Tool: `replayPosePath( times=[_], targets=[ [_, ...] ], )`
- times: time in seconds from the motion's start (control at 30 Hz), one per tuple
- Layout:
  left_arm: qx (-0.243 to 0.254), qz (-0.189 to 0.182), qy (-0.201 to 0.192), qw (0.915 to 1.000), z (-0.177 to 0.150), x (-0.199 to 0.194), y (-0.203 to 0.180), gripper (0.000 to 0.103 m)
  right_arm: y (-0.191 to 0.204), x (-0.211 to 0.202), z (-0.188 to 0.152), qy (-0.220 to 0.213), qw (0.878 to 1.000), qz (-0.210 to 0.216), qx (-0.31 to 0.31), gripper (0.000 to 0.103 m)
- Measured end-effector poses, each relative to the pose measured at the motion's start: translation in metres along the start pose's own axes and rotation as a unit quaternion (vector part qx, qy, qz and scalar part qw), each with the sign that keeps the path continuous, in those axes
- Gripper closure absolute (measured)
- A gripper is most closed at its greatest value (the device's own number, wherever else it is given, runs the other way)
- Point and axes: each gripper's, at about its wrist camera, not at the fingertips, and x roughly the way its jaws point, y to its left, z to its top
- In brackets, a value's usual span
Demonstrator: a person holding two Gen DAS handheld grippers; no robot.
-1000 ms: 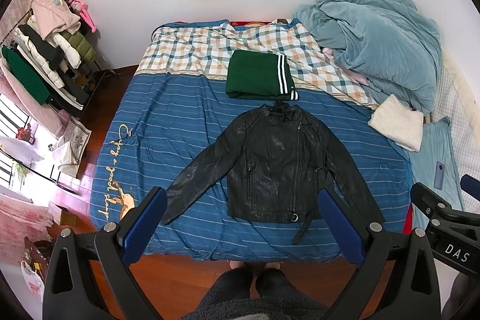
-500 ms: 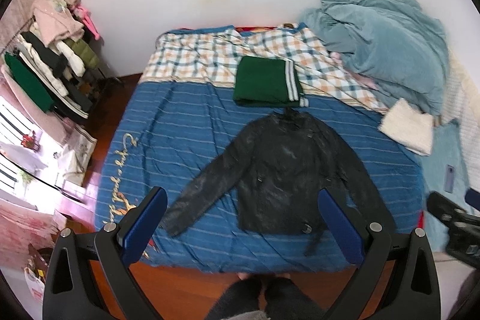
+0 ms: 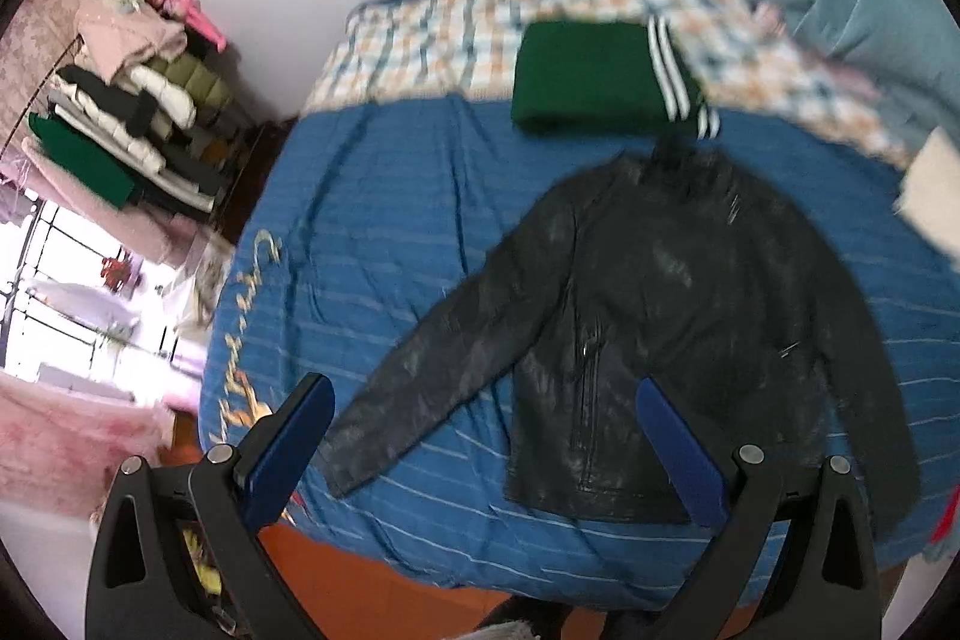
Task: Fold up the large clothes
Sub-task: 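Grasp the jacket sleeve cuff with the right gripper and lift it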
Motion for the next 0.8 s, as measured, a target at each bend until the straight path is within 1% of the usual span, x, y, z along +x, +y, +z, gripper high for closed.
replayPosePath(
  times=[0.1, 0.2, 0.23, 0.3, 0.33, 0.43, 0.5, 0.57, 0.6, 0.63, 0.67, 0.7, 0.73, 0.8],
  targets=[
    [0.0, 0.02, 0.032, 0.9993, -0.006, 0.031, -0.034, 0.0, -0.067, 0.073, 0.026, 0.032, 0.998, -0.021, 0.047, 0.023],
    [0.018, 0.029, 0.065, 0.9973, -0.011, 0.064, -0.073, 0.0, -0.125, 0.15, 0.041, 0.076, 0.993, -0.026, 0.091, 0.023],
    [0.023, 0.028, 0.071, 0.9968, -0.011, 0.073, -0.081, 0.0, -0.142, 0.175, 0.044, 0.085, 0.991, -0.011, 0.105, 0.022],
    [0.048, 0.039, 0.085, 0.9945, -0.017, 0.096, -0.109, 0.0, -0.166, 0.225, 0.047, 0.107, 0.985, 0.011, 0.133, 0.022],
    [0.058, 0.041, 0.093, 0.9931, -0.018, 0.107, -0.119, 0.0, -0.169, 0.239, 0.045, 0.115, 0.983, 0.025, 0.142, 0.022],
    [0.082, 0.049, 0.107, 0.9897, -0.022, 0.135, -0.147, 0.0, -0.184, 0.299, 0.043, 0.145, 0.971, 0.067, 0.178, 0.022],
    [0.088, 0.048, 0.115, 0.9883, -0.023, 0.15, -0.16, 0.0, -0.186, 0.321, 0.039, 0.156, 0.965, 0.084, 0.193, 0.021],
    [0.093, 0.047, 0.115, 0.9879, -0.023, 0.164, -0.171, 0.0, -0.181, 0.327, 0.038, 0.142, 0.966, 0.08, 0.199, 0.022],
    [0.1, 0.048, 0.114, 0.9872, -0.027, 0.172, -0.176, 0.0, -0.176, 0.326, 0.039, 0.132, 0.969, 0.07, 0.196, 0.031],
    [0.107, 0.052, 0.113, 0.9864, -0.029, 0.177, -0.179, 0.0, -0.169, 0.321, 0.038, 0.122, 0.972, 0.065, 0.19, 0.034],
    [0.11, 0.053, 0.113, 0.9861, -0.03, 0.181, -0.182, 0.0, -0.161, 0.314, 0.037, 0.113, 0.975, 0.051, 0.184, 0.053],
    [0.114, 0.051, 0.112, 0.9859, -0.033, 0.187, -0.183, 0.0, -0.156, 0.307, 0.036, 0.104, 0.978, 0.036, 0.176, 0.079],
    [0.115, 0.049, 0.111, 0.986, -0.035, 0.19, -0.185, 0.0, -0.153, 0.299, 0.036, 0.095, 0.981, 0.022, 0.169, 0.088],
    [0.116, 0.04, 0.107, 0.9867, -0.038, 0.193, -0.184, 0.0, -0.156, 0.279, 0.037, 0.075, 0.978, 0.047, 0.187, 0.091]
  ],
)
